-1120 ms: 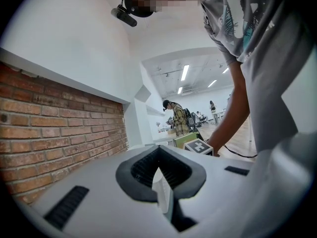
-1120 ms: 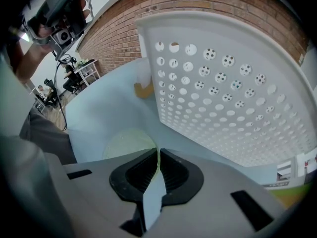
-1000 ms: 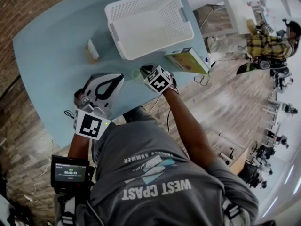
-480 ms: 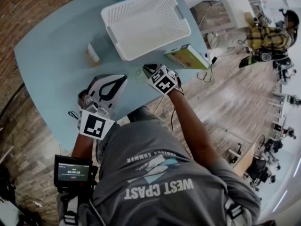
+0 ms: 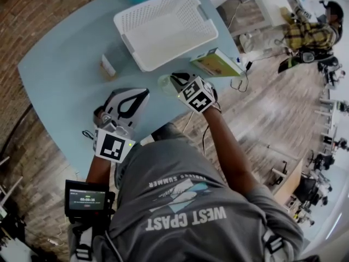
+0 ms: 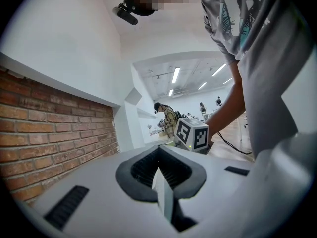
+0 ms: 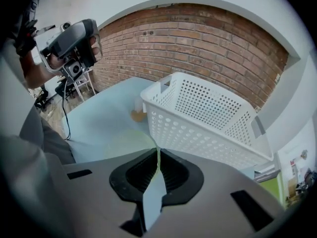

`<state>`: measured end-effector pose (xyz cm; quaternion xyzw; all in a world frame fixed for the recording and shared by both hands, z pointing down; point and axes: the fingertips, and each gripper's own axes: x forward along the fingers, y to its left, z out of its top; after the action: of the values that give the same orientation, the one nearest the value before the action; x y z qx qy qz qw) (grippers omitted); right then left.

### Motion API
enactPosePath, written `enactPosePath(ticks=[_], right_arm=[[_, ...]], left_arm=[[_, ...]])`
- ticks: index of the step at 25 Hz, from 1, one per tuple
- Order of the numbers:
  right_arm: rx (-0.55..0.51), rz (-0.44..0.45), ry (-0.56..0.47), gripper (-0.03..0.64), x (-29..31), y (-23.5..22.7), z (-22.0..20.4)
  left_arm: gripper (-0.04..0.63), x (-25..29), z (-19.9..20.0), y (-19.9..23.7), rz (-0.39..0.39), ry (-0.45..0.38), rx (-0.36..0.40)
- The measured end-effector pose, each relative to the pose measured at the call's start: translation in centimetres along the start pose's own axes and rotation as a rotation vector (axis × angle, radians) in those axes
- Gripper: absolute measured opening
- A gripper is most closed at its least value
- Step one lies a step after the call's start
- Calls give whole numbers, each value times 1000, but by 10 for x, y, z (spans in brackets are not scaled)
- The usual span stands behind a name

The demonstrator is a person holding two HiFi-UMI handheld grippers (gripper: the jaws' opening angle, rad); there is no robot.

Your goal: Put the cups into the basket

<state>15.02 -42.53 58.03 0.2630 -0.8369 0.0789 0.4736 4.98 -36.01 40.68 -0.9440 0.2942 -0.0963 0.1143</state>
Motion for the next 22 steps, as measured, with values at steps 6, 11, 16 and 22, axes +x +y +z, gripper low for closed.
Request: enactPosePath(ticks=[6, 11, 16, 22], right_arm=[[-13, -38, -38, 29, -26, -5, 19], [-28, -75, -78, 29, -55, -18, 38], [-42, -112, -118, 29, -81, -25, 58], [-69, -162, -151, 29, -110, -38, 80]], left_arm=[[0, -1, 2, -1, -14, -6, 4], [0, 5, 9, -2, -27, -14, 12], [0, 0, 13, -4, -42, -30, 21], [0, 1, 15, -2, -49, -43, 25]])
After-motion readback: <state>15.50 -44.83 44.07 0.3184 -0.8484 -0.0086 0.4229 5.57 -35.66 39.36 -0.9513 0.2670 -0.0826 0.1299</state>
